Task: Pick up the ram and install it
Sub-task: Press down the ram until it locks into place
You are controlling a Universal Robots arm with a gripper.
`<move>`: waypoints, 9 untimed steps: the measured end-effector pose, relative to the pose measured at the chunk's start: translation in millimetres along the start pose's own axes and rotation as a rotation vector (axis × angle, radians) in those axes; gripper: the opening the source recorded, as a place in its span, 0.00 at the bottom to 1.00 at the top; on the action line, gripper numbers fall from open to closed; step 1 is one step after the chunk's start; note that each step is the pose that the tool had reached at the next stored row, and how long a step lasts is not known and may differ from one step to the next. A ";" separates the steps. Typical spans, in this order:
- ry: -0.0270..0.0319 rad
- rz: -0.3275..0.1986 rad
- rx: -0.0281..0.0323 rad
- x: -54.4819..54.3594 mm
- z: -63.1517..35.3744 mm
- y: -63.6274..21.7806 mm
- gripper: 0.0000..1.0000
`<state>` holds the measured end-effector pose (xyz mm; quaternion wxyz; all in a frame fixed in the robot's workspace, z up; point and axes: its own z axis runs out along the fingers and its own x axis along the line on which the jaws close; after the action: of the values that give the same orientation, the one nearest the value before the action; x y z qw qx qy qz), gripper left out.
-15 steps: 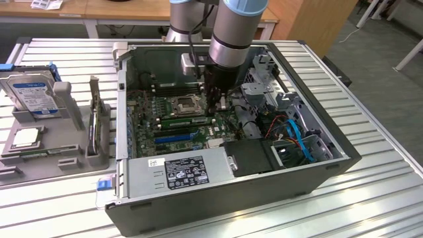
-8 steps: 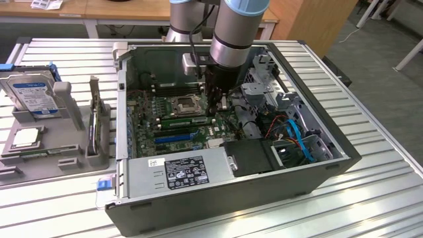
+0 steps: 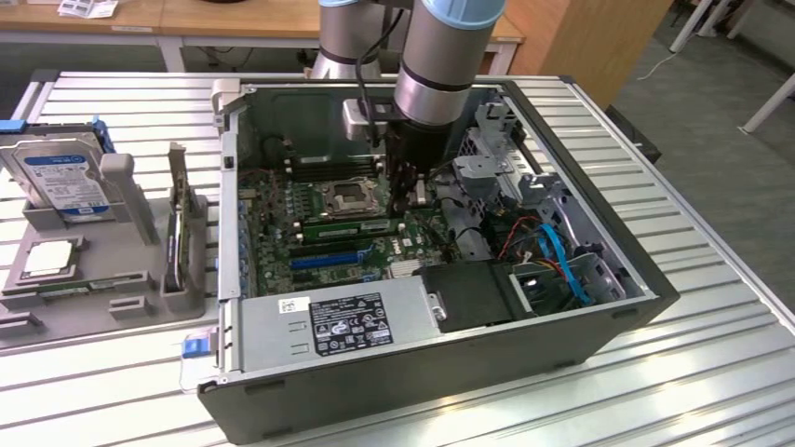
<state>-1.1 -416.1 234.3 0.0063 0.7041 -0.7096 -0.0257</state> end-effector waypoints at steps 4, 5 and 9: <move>0.0001 0.000 -0.0001 -0.1 0.0 0.1 0.10; 0.0001 0.000 -0.0001 -0.1 0.2 0.1 0.10; 0.0000 0.000 0.0000 -0.1 1.6 0.0 0.10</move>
<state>-1.2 -416.0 232.7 0.0063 0.7041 -0.7096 -0.0257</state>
